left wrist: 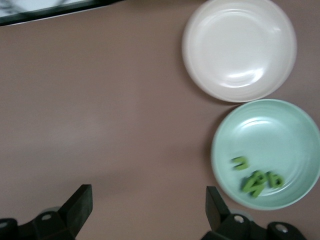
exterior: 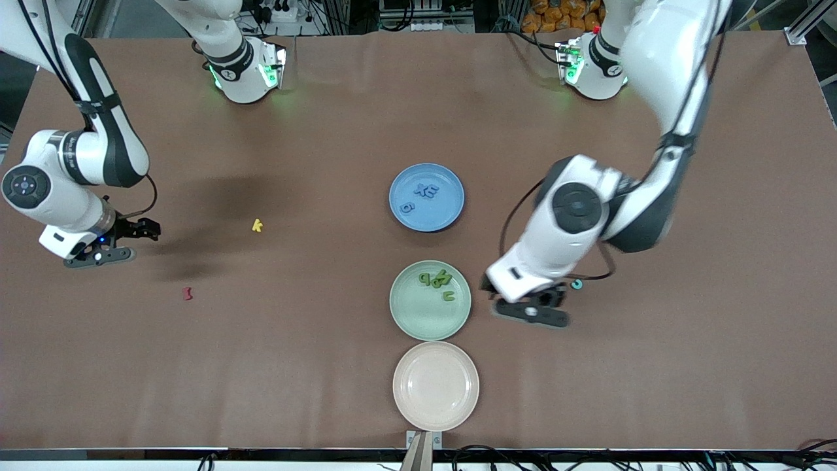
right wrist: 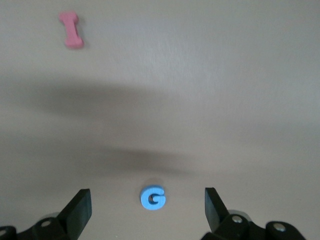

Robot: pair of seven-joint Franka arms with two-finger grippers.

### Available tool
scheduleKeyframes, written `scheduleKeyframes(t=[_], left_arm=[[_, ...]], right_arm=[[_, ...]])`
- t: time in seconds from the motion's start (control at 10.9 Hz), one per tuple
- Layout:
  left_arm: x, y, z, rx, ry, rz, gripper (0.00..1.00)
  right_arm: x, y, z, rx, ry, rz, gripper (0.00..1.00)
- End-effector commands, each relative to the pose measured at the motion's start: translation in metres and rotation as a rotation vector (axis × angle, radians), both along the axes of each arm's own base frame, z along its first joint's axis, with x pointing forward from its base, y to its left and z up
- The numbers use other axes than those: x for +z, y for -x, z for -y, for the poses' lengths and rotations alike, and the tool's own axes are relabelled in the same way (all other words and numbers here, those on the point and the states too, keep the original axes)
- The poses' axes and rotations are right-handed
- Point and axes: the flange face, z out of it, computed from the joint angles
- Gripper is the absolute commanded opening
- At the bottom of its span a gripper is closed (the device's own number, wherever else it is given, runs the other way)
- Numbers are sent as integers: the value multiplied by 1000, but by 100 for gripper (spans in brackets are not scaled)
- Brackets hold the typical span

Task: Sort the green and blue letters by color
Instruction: 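Reach the blue G with the right gripper while the left gripper withdraws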

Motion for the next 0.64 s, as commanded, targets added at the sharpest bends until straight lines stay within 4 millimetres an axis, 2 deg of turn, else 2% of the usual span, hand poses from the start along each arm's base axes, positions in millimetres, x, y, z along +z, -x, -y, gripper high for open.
scheduleKeyframes(t=[0.0,0.09,0.18,0.37,0.46,0.55], left_arm=[[85,10,-95,132,-84,-42,100],[107,15,-116,145,-96,-55,100],[132,24,-126,161,-100,-49,100],[174,38,-168,174,-110,-51,100],[189,50,-183,155,-78,-75,100],[191,63,-204,185,-49,-99,100]], right_arm=[[-16,55,18,-26,-18,31,100],[-28,66,17,-28,-32,52,100],[-37,74,18,-33,-42,57,100],[-45,82,16,-36,-51,55,100],[-50,86,17,-39,-58,72,100],[-57,89,18,-44,-66,75,100]])
